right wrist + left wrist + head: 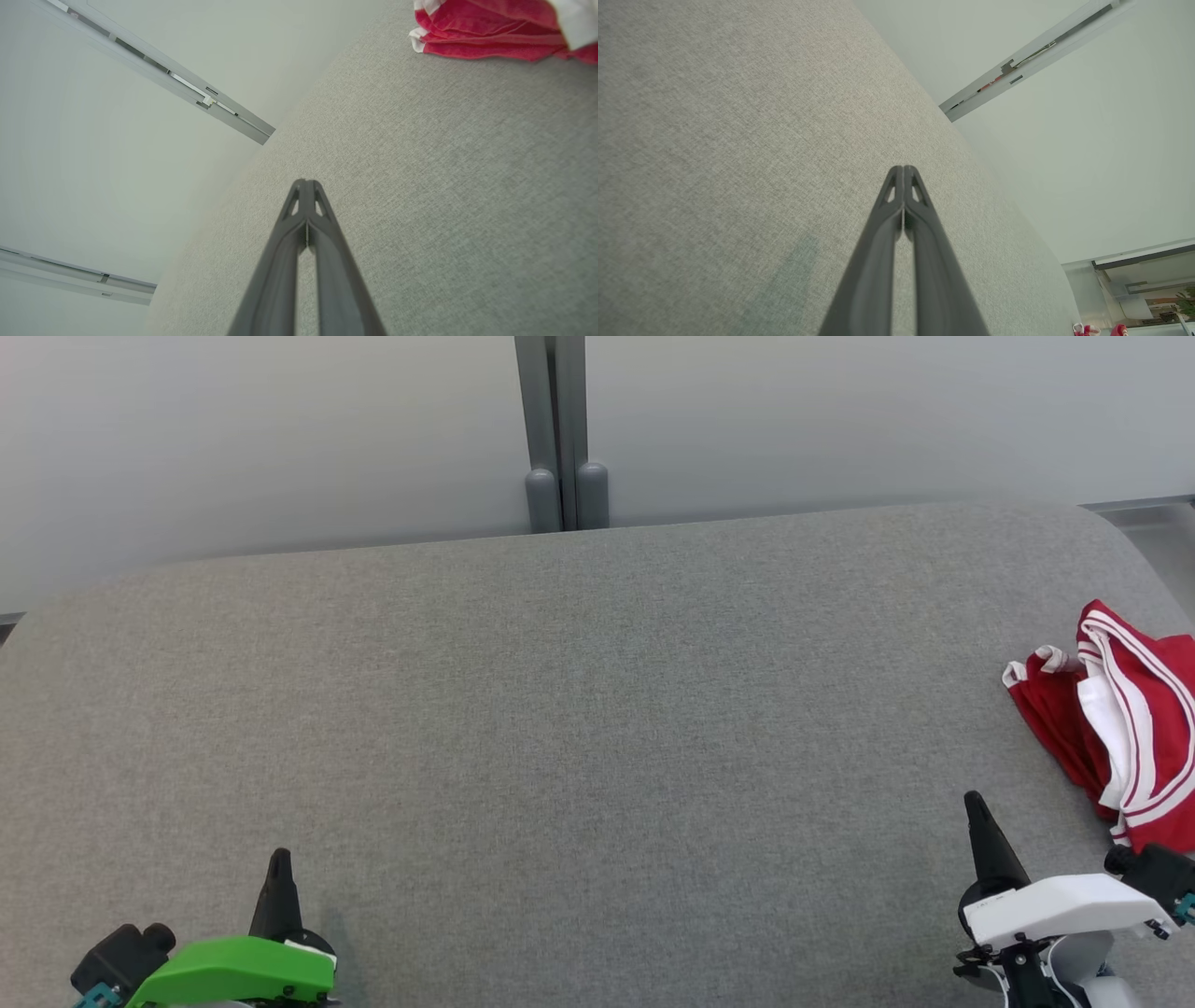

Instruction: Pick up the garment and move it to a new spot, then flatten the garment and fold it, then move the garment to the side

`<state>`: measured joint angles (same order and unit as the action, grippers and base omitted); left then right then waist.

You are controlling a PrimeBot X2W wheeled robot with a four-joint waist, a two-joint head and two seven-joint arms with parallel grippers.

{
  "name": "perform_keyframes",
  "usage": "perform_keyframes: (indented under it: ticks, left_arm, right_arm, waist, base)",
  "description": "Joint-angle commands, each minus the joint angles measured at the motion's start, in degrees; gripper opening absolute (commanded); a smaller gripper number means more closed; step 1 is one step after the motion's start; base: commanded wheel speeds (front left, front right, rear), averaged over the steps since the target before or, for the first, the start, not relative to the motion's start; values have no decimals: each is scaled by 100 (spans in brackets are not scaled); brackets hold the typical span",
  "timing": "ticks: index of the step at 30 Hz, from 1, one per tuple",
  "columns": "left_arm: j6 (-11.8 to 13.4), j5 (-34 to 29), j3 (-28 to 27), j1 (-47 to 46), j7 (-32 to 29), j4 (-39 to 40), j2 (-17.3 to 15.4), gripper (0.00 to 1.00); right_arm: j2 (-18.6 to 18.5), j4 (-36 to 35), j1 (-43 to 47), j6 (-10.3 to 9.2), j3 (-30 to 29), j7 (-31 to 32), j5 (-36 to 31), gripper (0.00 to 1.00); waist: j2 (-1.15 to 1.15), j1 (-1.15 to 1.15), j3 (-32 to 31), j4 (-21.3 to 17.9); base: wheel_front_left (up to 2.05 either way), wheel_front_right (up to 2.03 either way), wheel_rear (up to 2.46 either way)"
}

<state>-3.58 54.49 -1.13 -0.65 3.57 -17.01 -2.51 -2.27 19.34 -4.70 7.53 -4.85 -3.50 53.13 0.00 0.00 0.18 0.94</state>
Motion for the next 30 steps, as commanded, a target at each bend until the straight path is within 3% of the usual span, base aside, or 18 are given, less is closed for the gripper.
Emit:
perform_keyframes:
  ticks: [1, 30]
  left_arm:
    - [-45, 199, -44, -146, -44, 80, -32, 0]
    - [-213, 1866, -282, -363, -493, 189, -43, 0]
  right_arm:
    - [-39, -104, -125, -2, -23, 48, 197, 0]
    - [-56, -317, -151, -5, -97, 498, 1924, 0]
  waist:
    - [0, 0, 0, -2]
    - [0, 0, 0, -37]
  base:
    - [0, 0, 0]
    - [0, 0, 0]
